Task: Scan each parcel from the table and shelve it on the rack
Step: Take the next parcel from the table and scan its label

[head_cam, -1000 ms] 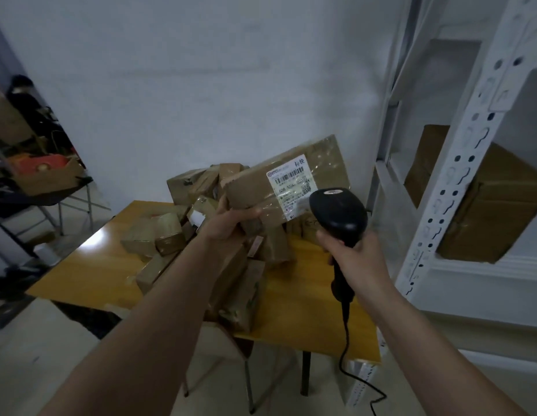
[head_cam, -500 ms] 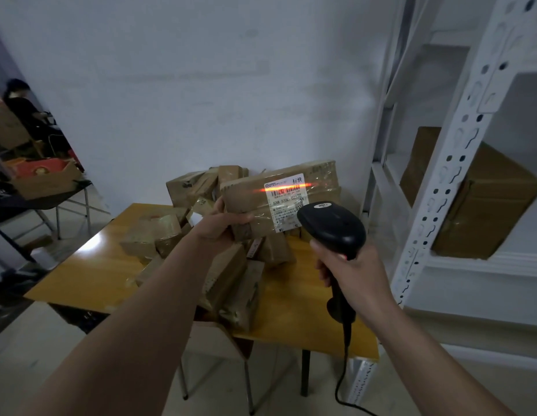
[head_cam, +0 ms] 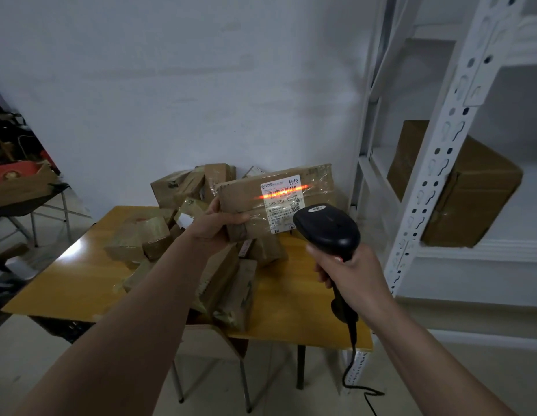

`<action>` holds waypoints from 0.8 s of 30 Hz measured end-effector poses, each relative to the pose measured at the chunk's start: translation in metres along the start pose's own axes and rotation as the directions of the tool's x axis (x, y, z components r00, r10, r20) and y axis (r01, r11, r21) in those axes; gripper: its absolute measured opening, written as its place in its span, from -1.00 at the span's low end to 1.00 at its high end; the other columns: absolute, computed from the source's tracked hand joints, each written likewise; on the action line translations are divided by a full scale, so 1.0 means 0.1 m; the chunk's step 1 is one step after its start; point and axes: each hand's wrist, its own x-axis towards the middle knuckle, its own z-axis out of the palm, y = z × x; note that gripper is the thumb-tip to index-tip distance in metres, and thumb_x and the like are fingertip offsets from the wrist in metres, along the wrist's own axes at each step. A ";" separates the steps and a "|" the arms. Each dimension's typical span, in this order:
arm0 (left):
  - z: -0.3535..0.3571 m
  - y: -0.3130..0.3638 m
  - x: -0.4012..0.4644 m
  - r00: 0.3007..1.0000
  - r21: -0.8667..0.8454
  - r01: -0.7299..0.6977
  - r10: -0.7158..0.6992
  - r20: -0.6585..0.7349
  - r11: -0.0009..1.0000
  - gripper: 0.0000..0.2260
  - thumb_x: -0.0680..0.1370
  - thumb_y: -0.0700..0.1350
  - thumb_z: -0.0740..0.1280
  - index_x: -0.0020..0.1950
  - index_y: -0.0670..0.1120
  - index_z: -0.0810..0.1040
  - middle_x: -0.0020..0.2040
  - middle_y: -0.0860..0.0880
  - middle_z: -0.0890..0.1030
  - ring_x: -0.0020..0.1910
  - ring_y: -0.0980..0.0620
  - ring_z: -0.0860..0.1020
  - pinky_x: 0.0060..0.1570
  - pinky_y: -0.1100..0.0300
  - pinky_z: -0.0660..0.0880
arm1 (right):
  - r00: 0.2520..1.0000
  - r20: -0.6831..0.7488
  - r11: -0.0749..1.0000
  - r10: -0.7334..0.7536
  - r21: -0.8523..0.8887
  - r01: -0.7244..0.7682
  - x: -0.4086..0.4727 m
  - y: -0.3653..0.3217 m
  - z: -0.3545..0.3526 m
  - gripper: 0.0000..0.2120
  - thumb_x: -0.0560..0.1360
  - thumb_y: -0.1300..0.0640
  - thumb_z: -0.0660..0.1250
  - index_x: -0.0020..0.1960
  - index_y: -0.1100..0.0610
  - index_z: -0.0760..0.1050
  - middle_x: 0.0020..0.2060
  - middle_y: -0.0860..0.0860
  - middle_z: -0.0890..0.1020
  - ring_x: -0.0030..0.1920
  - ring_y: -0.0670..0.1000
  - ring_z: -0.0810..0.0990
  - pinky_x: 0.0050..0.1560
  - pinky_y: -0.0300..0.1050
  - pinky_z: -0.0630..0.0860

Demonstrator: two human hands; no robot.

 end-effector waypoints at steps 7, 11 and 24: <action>0.03 0.10 0.04 1.000 0.050 0.015 -0.015 0.003 0.999 -0.24 0.29 -0.41 0.43 0.46 -0.07 0.34 0.34 -0.22 0.51 0.23 -0.24 0.55 -0.02 -0.13 0.59 | 0.996 -0.047 0.993 0.072 0.096 -0.068 0.04 -0.01 0.05 -0.81 0.46 0.10 0.42 -0.21 0.23 0.58 -0.41 0.07 0.61 -0.44 -0.10 0.55 -0.38 -0.29 0.51; 0.08 0.16 0.14 0.998 0.107 0.056 -0.060 0.032 0.993 -0.28 0.28 -0.36 0.47 0.42 -0.06 0.41 0.29 -0.18 0.56 0.18 -0.20 0.59 -0.04 -0.11 0.60 | 0.989 -0.070 0.978 0.130 0.171 -0.116 0.05 -0.04 0.04 -0.83 0.44 0.10 0.44 -0.18 0.21 0.59 -0.35 0.14 0.64 -0.39 -0.04 0.58 -0.34 -0.26 0.54; 1.11 0.18 0.25 0.923 0.379 0.132 -0.253 0.289 0.916 0.09 -0.01 -0.06 0.72 0.45 -0.08 0.32 0.27 -0.18 0.58 0.23 -0.20 0.57 0.20 -0.15 0.51 | 0.984 -0.128 0.929 0.122 0.363 -0.068 -0.34 -0.29 -0.69 -0.79 0.32 0.06 0.46 -0.22 0.22 0.60 -0.36 0.15 0.58 -0.35 0.09 0.54 -0.26 -0.05 0.49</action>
